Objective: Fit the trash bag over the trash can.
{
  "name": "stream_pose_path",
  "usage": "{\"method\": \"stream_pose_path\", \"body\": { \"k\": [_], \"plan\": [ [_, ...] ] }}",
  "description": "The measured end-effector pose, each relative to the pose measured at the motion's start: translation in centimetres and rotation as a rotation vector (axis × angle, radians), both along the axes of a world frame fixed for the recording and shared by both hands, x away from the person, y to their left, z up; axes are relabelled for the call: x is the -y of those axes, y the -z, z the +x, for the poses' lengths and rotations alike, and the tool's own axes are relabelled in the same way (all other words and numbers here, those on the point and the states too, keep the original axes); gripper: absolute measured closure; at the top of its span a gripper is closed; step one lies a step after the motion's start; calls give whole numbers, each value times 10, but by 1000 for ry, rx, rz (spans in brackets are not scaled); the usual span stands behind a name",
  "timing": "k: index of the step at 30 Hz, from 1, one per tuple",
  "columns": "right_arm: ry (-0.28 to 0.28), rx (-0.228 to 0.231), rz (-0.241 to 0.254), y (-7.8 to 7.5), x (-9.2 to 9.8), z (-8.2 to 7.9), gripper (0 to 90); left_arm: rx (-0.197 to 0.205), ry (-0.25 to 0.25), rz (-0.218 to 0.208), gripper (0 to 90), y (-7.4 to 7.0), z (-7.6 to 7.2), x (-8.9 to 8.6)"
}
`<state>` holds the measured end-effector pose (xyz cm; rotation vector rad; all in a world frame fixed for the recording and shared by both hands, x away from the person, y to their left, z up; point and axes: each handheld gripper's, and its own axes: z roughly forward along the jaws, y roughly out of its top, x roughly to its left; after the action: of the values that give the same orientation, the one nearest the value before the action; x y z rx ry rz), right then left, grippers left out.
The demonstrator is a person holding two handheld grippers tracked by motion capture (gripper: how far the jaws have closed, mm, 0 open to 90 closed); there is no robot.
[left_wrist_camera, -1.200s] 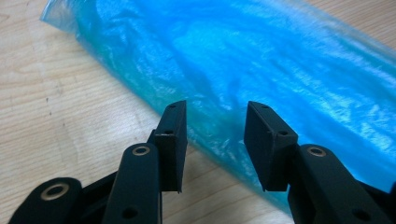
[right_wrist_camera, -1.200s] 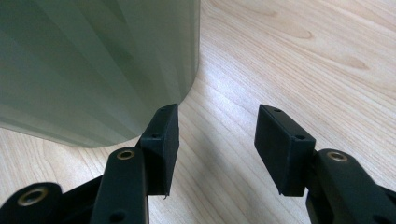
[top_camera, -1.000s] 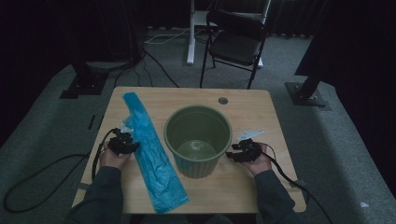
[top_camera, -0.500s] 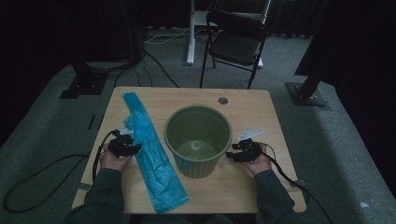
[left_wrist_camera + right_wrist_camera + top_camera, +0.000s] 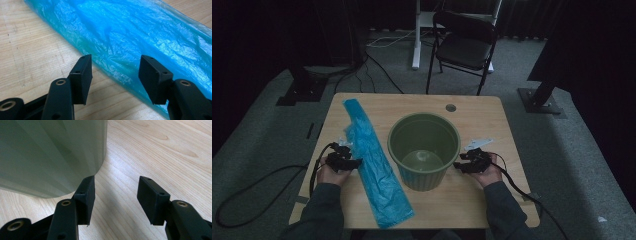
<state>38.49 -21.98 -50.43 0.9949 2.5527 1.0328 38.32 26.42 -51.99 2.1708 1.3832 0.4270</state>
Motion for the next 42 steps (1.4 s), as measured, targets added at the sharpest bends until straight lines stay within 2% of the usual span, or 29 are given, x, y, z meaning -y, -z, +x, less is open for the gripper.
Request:
{"method": "stream_pose_path", "body": {
  "k": [5,6,10,13,15,20,25,27,28,33,36,42],
  "plan": [
    [2,-16,-9,1,-3,2,478,-26,-7,-4,436,3,0,-1],
    [-1,-14,-9,1,-3,2,477,-29,-11,-19,433,3,0,-2],
    [-3,-12,-11,1,-4,2,477,-33,-18,-34,426,3,-1,-3],
    [-2,-14,-9,1,-3,2,477,-40,-4,-58,414,3,-1,-1],
    [-2,-16,-8,1,-3,2,477,-47,15,-72,405,3,-1,5],
    [-6,-15,-12,2,-4,2,476,-52,28,-77,388,3,5,16],
    [-5,-18,-16,3,-4,2,475,-47,29,-52,350,3,15,29],
    [-3,-20,-17,4,-3,2,475,-43,32,-31,325,3,17,35],
    [-3,-20,-17,4,-3,2,475,-36,35,-2,320,4,17,41],
    [1,-22,-17,4,-3,2,475,-24,29,38,290,5,20,50],
    [0,-22,-17,4,-3,1,476,-16,24,37,284,6,24,61],
    [-1,-26,-18,4,-3,2,475,-16,41,36,277,6,26,66]
  ]
}}
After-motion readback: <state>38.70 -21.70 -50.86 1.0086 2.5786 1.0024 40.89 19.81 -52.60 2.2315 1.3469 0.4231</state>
